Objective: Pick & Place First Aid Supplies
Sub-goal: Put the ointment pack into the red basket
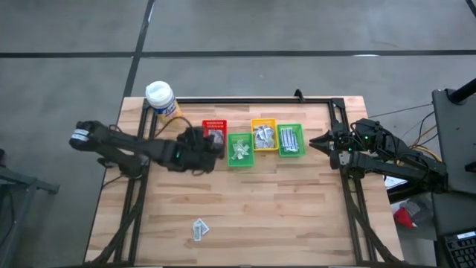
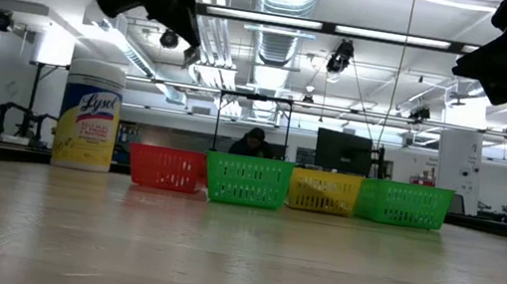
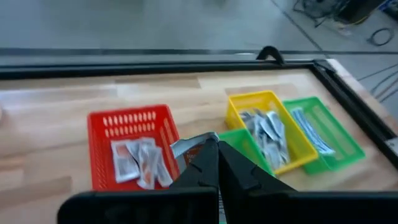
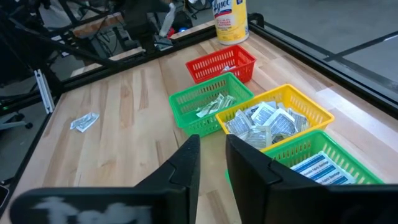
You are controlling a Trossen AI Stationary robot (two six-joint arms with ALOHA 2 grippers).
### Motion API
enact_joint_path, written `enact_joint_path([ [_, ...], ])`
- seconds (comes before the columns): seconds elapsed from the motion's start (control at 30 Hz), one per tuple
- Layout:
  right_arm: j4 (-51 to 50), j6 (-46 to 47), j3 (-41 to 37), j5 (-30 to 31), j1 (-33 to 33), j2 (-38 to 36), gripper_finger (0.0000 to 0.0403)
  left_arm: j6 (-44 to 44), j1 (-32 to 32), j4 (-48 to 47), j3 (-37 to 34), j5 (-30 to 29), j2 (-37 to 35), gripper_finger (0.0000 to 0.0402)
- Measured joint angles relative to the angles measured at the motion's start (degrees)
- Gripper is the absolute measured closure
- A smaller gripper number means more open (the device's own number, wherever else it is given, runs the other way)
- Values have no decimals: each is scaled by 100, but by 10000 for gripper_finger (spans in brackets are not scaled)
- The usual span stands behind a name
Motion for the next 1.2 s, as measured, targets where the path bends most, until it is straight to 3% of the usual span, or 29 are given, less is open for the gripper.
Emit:
enact_joint_path([
  [0.4, 0, 0, -2, 0, 0, -2, 317, 673, 1419, -9, 249, 894, 0, 401],
  [0.67, 0, 0, 1, 2, 0, -2, 330, 678, 2221, -6, 249, 1905, 189, 401],
  [1.2, -2, 0, -1, 2, -1, 0, 321, 657, 2927, 9, 257, 3437, 1456, 401],
])
